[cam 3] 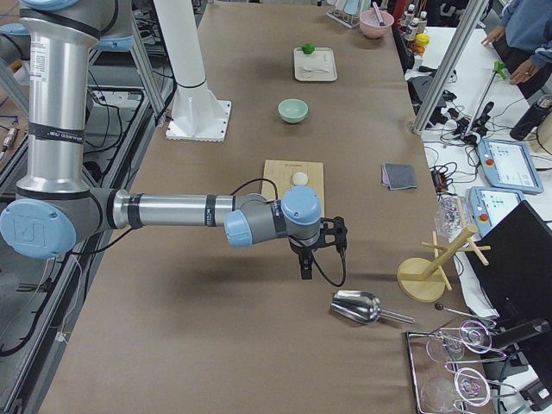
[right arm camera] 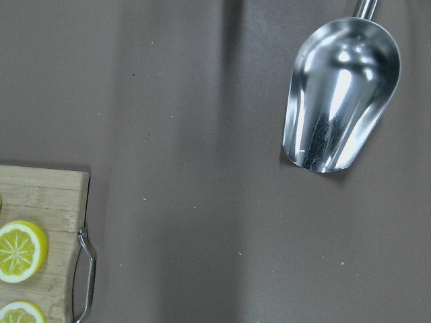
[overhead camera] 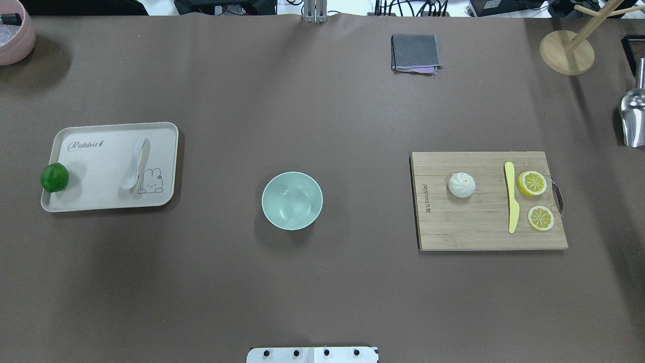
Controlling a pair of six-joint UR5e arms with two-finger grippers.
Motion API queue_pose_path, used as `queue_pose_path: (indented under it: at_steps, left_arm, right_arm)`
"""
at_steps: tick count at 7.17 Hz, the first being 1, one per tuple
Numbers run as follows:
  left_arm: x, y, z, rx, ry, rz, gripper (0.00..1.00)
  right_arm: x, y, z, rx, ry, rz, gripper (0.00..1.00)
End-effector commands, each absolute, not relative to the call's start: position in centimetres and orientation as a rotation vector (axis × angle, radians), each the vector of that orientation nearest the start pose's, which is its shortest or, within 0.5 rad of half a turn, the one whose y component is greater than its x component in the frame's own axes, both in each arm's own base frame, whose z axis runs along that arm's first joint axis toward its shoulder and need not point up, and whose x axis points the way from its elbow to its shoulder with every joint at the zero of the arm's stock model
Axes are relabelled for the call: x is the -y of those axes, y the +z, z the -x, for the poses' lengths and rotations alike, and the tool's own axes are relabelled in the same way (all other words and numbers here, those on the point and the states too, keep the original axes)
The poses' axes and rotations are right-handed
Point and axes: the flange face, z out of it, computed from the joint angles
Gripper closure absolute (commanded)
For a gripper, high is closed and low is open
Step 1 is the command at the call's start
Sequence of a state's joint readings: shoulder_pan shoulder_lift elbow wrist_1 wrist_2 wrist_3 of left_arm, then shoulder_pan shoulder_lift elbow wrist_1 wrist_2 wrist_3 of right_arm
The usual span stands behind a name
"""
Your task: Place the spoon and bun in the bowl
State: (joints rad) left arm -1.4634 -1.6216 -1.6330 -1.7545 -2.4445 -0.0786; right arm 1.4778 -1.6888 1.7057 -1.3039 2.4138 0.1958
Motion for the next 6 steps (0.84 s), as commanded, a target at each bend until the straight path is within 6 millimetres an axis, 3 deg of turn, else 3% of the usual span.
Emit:
queue_pose_path:
  at_steps: [1,3,4,5,6]
  left_arm:
    - [52.7,56.8,0.0,-0.892,0.170,-0.226,0.02]
    - [53.0,55.3,-0.1,-0.895,0.171,-0.249,0.03]
    - [52.7,52.8,-2.6,-0.932,0.211,-0.253,0.03]
    - [52.9,49.8,-7.9,-0.960,0.198,-0.199,0.03]
    - [53.1,48.3,-11.3,-0.989,0.142,-0.145,0.02]
  right_arm:
    - [46.5,60.8,-0.6,0.872,-0.047,-0.145,0.00]
    - [46.6,60.5,0.1,0.872,-0.059,-0.143,0.00]
    - [47.1,59.5,1.2,0.880,-0.065,-0.157,0.00]
    - [47.6,58.2,3.4,0.903,-0.033,-0.154,0.00]
    - [48.3,56.4,7.0,0.926,-0.020,-0.158,0.00]
